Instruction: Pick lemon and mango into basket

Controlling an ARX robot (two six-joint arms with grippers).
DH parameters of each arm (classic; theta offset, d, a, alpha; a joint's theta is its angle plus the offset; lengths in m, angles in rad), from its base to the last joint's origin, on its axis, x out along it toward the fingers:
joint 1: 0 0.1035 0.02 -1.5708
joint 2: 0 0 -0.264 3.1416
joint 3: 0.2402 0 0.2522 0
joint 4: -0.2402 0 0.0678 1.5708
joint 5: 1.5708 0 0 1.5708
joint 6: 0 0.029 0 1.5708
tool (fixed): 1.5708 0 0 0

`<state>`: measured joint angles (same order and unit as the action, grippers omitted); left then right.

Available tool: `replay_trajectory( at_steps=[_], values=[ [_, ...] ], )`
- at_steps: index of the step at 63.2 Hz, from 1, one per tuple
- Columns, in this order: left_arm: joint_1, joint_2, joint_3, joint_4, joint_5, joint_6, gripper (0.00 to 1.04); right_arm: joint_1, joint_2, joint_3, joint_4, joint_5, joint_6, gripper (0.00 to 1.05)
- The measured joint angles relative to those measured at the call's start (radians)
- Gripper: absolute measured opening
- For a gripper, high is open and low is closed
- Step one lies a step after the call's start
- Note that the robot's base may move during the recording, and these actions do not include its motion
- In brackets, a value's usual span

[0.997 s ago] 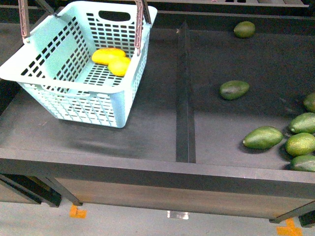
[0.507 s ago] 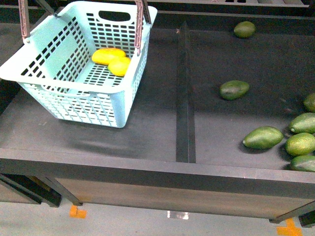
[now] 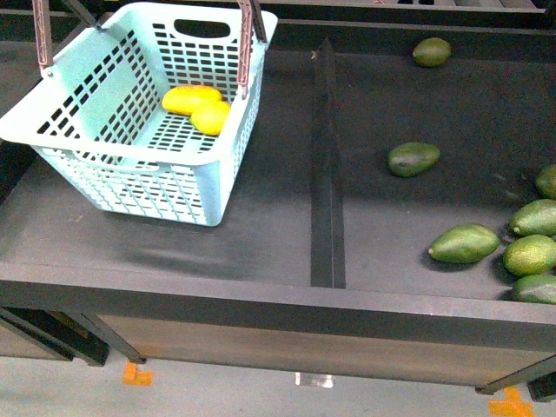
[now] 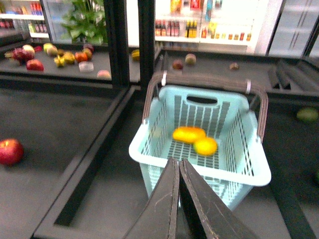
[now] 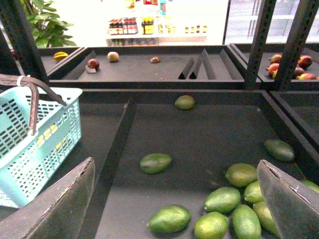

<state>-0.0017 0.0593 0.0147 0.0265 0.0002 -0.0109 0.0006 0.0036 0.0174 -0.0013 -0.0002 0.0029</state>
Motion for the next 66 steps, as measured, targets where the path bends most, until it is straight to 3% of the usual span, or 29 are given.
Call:
replay_trajectory(
  at_steps=[38,52,60,63,66],
  values=[
    [0.0,-0.053,0.0,-0.025,0.0,0.0,0.04,0.0,0.0,0.0,0.0,0.001,0.0,0.96],
    [0.0,-0.053,0.0,-0.025,0.0,0.0,0.51,0.0,0.0,0.0,0.0,0.0,0.0,0.96],
    [0.0,-0.053,0.0,-0.025,0.0,0.0,0.92,0.0,0.0,0.0,0.0,0.0,0.0,0.96],
    [0.0,-0.053,0.0,-0.025,0.0,0.0,0.99,0.0,0.0,0.0,0.0,0.001,0.0,0.96],
    [0.0,-0.053,0.0,-0.025,0.0,0.001,0.98,0.0,0.0,0.0,0.0,0.0,0.0,0.96]
  ],
)
